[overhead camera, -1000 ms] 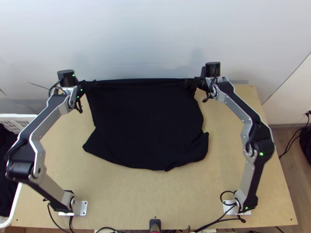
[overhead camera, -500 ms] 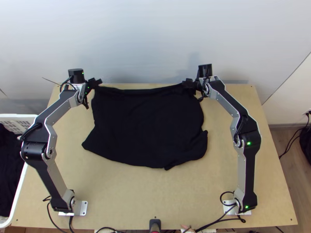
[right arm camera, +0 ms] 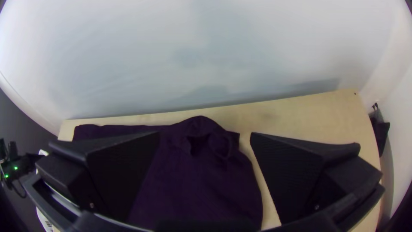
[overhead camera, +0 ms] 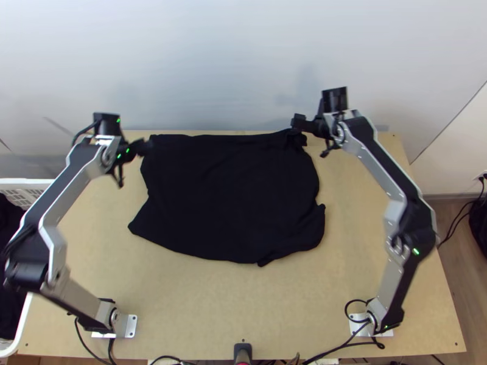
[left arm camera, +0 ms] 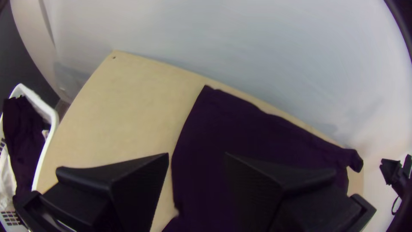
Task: Fold the t-shirt
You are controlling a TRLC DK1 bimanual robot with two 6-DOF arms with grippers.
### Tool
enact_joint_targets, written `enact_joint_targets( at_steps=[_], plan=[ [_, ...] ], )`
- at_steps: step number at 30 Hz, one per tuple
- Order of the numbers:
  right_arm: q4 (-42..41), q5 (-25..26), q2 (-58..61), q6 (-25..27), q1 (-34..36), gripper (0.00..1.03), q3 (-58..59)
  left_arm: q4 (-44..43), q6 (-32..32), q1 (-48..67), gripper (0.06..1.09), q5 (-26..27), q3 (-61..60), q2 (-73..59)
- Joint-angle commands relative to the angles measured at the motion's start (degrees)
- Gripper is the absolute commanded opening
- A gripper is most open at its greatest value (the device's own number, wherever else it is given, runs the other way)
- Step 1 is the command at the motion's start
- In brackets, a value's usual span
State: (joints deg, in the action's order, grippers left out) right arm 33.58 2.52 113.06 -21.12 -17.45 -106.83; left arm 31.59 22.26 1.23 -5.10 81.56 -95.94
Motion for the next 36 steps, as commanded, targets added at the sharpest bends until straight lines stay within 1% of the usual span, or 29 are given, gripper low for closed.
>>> enact_joint_targets(
  at_steps=[1,2,5,9,13,17,23,26,27,28,31,32,36],
  plan=[
    [2.45,-1.82,-14.88,-0.41,-2.32,0.98,11.99,7.78,-0.55,-2.11,0.70,2.12,-15.82,15.61],
    [2.63,-1.82,-16.81,0.29,-3.11,0.98,14.45,7.61,-0.55,-2.20,0.70,2.12,-18.01,17.19],
    [2.89,-1.91,-21.82,0.12,-5.05,0.98,20.34,7.61,-0.64,-2.29,0.69,2.12,-22.76,20.44],
    [3.59,-1.91,-28.77,-0.23,-8.21,0.98,27.20,6.81,-1.52,-2.29,0.69,2.03,-26.19,21.15],
    [6.32,-1.91,-33.87,-0.50,-10.58,0.98,31.33,4.00,-2.57,-2.29,0.69,1.32,-29.70,21.06],
    [9.40,-1.91,-38.44,-1.02,-12.69,0.98,34.84,2.95,-2.66,-2.29,0.69,1.15,-32.08,20.36],
    [14.14,-1.91,-42.65,-1.90,-16.56,0.98,37.22,-2.15,-4.16,-1.85,0.68,0.09,-36.73,18.60],
    [15.20,-1.91,-43.45,-2.69,-17.88,0.98,37.92,-3.38,-4.16,-1.67,0.56,-0.35,-37.35,18.16],
    [15.37,-1.91,-43.62,-2.96,-17.97,0.98,38.18,-4.17,-4.33,-1.67,0.54,-0.35,-37.70,18.25],
    [15.46,-1.91,-43.71,-2.96,-18.06,0.98,38.36,-4.44,-4.51,-1.67,0.54,-0.35,-37.88,18.25],
    [15.46,-1.91,-43.97,-3.05,-18.23,0.98,38.97,-4.96,-5.47,-1.59,0.42,-0.35,-38.49,17.98],
    [15.55,-1.91,-43.97,-3.05,-18.14,0.98,39.24,-5.31,-5.91,-1.59,0.40,-0.35,-38.93,17.98],
    [15.46,-1.82,-44.06,-3.05,-18.14,0.98,40.12,-5.40,-6.27,-1.59,0.40,-0.35,-40.34,17.98]
  ],
)
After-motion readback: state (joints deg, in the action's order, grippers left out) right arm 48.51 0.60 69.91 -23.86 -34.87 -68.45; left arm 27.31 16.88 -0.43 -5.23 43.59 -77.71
